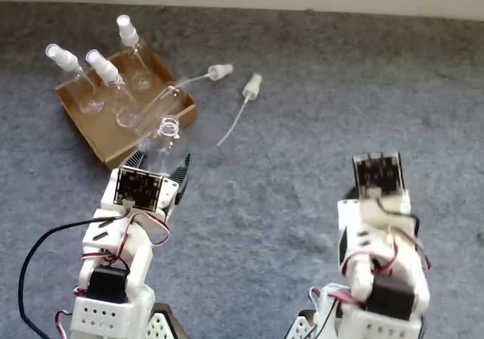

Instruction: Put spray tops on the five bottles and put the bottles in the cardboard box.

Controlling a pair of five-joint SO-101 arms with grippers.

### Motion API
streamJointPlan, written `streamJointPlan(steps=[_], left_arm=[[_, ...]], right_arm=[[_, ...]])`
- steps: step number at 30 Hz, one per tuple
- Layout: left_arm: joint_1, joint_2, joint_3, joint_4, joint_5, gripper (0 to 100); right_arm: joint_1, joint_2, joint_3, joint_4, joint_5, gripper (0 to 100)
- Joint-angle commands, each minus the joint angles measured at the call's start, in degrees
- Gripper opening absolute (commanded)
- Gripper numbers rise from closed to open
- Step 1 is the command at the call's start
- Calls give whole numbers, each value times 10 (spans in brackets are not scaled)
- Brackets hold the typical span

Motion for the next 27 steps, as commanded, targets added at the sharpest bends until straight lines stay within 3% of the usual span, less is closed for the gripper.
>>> streamJointPlan(steps=[1, 8, 18, 27], left_arm=[[-2, -6, -6, -12, 10, 119], [-2, -6, 21, -14, 10, 119], [-1, -6, 23, -14, 10, 119], [-1, -6, 29, -13, 8, 119]], right_arm=[[-49, 198, -134, 0, 6, 21], [-108, 383, -233, -2, 3, 21], [-164, 502, -354, -4, -3, 21], [-161, 663, -488, -4, -113, 21]])
